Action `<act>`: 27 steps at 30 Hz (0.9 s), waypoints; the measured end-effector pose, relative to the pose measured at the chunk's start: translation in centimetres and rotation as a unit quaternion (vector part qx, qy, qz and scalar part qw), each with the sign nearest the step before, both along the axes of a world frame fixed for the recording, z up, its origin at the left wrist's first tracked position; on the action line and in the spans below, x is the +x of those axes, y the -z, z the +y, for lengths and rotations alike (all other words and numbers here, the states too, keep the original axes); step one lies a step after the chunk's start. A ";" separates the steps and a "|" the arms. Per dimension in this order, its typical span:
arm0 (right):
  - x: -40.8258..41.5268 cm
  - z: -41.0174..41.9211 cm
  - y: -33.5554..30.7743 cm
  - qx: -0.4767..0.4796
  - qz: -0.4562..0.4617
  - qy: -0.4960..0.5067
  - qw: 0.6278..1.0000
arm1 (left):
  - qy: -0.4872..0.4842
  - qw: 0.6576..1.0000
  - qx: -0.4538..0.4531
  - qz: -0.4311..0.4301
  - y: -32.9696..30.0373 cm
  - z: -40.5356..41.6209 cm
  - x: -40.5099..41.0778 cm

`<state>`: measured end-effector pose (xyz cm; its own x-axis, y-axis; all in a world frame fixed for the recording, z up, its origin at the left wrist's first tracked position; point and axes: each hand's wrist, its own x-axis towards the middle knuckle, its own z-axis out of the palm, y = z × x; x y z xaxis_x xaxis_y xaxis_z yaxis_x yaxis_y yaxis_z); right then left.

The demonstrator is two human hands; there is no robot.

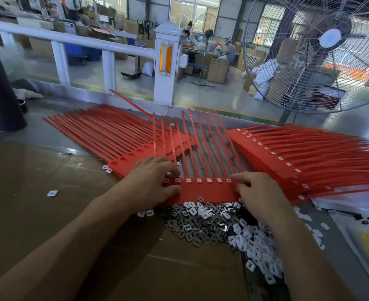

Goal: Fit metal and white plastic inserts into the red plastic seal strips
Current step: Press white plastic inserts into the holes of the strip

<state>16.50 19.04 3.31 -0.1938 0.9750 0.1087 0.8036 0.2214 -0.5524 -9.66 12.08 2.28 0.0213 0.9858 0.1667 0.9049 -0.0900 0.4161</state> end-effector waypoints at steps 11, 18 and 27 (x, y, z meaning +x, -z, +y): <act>-1.4 -1.1 -0.4 0.030 -0.173 -0.025 0.984 | -0.001 1.000 -0.008 0.007 0.0 0.0 0.0; -1.2 -1.2 -0.2 0.055 -0.135 -0.023 0.989 | 0.001 1.000 -0.008 0.006 -0.1 0.0 0.0; -1.8 -2.3 -0.8 0.039 0.017 -0.158 0.986 | 0.002 1.000 -0.007 0.004 -0.2 0.0 0.0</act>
